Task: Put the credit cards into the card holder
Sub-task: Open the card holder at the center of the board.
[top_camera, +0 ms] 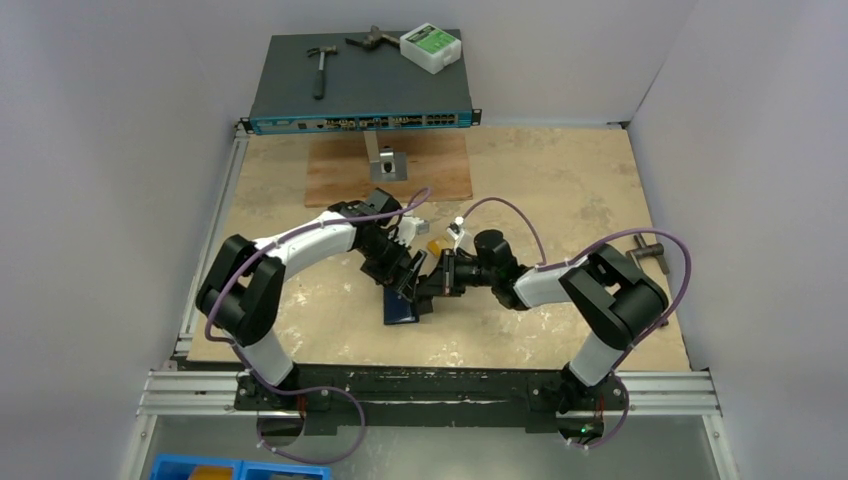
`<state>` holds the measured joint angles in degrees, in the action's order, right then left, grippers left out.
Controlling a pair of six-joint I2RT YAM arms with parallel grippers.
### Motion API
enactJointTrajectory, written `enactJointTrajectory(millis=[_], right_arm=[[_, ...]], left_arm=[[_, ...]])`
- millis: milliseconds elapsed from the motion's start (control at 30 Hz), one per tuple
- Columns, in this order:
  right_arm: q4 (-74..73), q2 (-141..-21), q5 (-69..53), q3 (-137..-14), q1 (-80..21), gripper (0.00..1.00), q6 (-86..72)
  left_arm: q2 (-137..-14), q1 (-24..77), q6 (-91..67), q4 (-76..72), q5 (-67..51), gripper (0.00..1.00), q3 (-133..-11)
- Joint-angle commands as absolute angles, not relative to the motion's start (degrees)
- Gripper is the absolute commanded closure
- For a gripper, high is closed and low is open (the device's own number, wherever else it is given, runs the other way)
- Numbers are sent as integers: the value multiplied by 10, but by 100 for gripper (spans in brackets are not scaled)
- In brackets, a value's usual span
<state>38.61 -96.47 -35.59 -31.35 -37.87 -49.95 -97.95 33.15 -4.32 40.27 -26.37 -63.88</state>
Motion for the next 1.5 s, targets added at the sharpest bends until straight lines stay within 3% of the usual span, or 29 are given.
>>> enactJointTrajectory(millis=[0,600,800,900,933,1000,1033,1067,1300,1467], right_arm=[[409,-975,-368,-348,-391,100,-503],[383,-1032,-388,-428,-422,100,-493],[393,-1042,-383,-413,-412,100,-501],[402,-1034,-381,-393,-400,100,-501],[401,-1032,-382,-386,-396,100,-498],[402,-1030,-383,-374,-390,100,-495],[401,-1029,-383,-369,-388,100,-493],[399,-1029,-383,-363,-385,100,-491],[404,-1030,-386,-331,-376,100,-483],[437,-1052,-402,-331,-376,100,-499]], left_arm=[[-931,333,-14,427,-230,9,-670],[-883,315,38,481,-226,8,-652],[-839,315,141,514,-121,9,-649],[-837,311,156,538,-127,9,-647],[-830,306,164,533,-151,12,-640],[-812,305,196,501,-174,50,-621],[-804,305,221,488,-180,62,-615],[-798,305,262,480,-188,66,-607],[-781,306,505,406,-139,71,-499],[-813,323,539,329,-115,73,-463]])
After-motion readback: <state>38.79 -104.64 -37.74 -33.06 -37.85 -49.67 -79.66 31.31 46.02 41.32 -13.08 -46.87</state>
